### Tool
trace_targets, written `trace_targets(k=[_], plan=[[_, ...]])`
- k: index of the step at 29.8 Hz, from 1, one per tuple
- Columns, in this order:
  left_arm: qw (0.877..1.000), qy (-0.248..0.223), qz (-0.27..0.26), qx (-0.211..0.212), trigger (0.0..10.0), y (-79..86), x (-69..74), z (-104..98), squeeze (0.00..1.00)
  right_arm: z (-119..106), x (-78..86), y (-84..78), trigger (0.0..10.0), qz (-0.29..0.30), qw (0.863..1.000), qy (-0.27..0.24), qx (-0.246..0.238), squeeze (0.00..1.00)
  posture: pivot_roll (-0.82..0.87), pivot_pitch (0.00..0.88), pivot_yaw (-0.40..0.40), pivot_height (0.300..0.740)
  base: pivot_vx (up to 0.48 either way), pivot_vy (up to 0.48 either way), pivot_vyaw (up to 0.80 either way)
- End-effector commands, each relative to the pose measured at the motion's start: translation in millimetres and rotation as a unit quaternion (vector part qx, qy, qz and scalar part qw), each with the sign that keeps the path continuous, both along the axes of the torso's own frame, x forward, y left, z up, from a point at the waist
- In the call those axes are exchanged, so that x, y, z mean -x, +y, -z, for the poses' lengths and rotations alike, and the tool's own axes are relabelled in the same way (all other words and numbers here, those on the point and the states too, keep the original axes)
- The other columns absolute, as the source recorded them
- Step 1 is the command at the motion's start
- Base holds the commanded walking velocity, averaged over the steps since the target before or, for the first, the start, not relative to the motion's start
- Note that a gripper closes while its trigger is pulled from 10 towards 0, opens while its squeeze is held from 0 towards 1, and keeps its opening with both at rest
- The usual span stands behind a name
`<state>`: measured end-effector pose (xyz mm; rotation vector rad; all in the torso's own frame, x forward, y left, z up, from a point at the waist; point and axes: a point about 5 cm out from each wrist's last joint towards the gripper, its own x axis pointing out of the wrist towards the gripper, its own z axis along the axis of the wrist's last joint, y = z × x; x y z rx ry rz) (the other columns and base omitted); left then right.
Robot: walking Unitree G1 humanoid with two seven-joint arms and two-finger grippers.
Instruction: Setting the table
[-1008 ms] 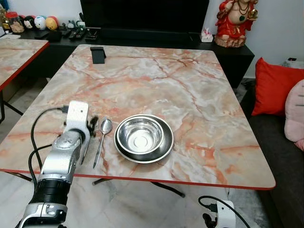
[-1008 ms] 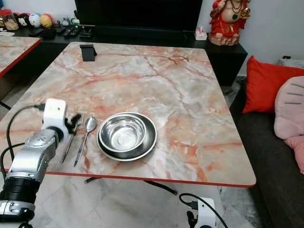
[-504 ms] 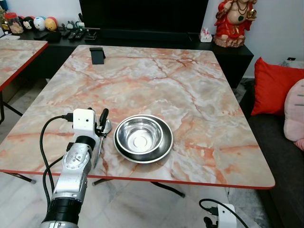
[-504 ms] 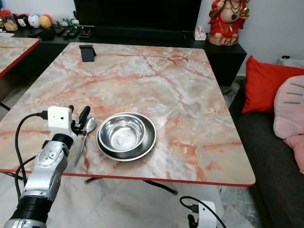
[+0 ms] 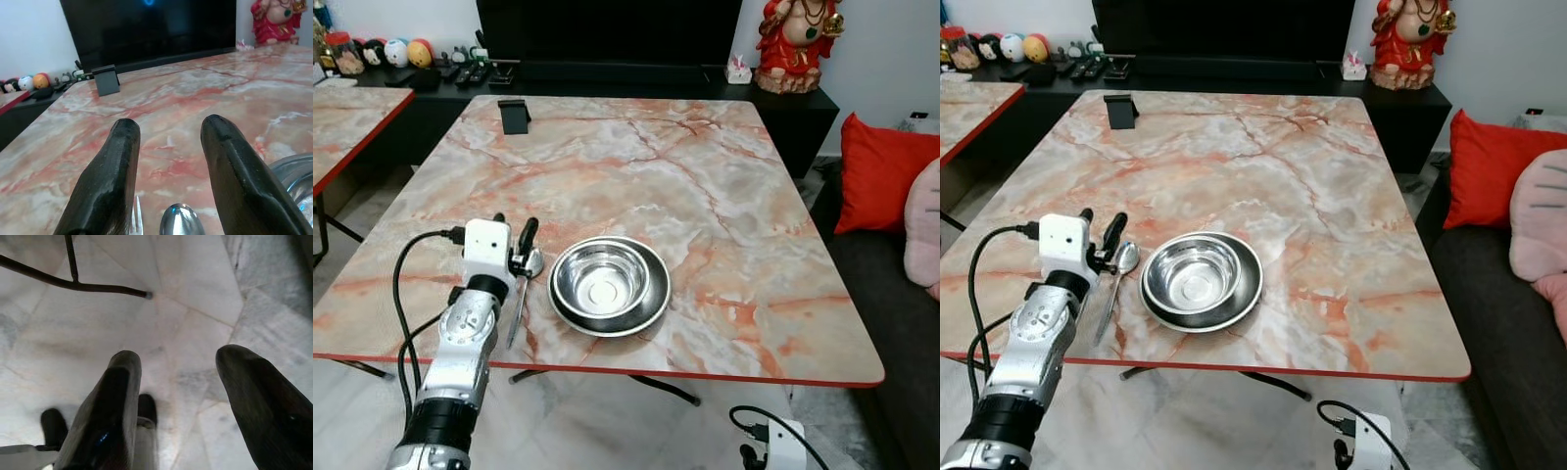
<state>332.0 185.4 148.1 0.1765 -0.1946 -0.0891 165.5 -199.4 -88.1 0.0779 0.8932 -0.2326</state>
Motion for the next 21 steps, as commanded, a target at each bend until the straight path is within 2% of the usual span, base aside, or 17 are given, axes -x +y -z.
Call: trace_targets(k=[1,11,21], plan=[[1.0,-0.003,0.01,-0.012,10.0,-2.0,-1.5,-0.9,0.0,-0.1,-0.3,1.2,10.0,0.012,1.0,-0.004,-0.003,0.0,-0.03,0.0,0.038,0.74,0.0,0.0,0.0],[1.0,0.007,0.007,0.011,10.0,-5.4,2.1,9.8,0.0,2.0,4.0,3.8,10.0,0.004,1.0,0.001,-0.004,0.0,-0.03,0.0,0.022,0.74,0.0,0.0,0.0],[1.0,-0.002,-0.009,0.025,10.0,-5.6,0.7,6.5,0.0,-0.6,0.6,-1.7,10.0,0.01,1.0,-0.008,0.003,0.0,-0.02,0.0,-0.002,0.74,0.0,0.28,0.0]])
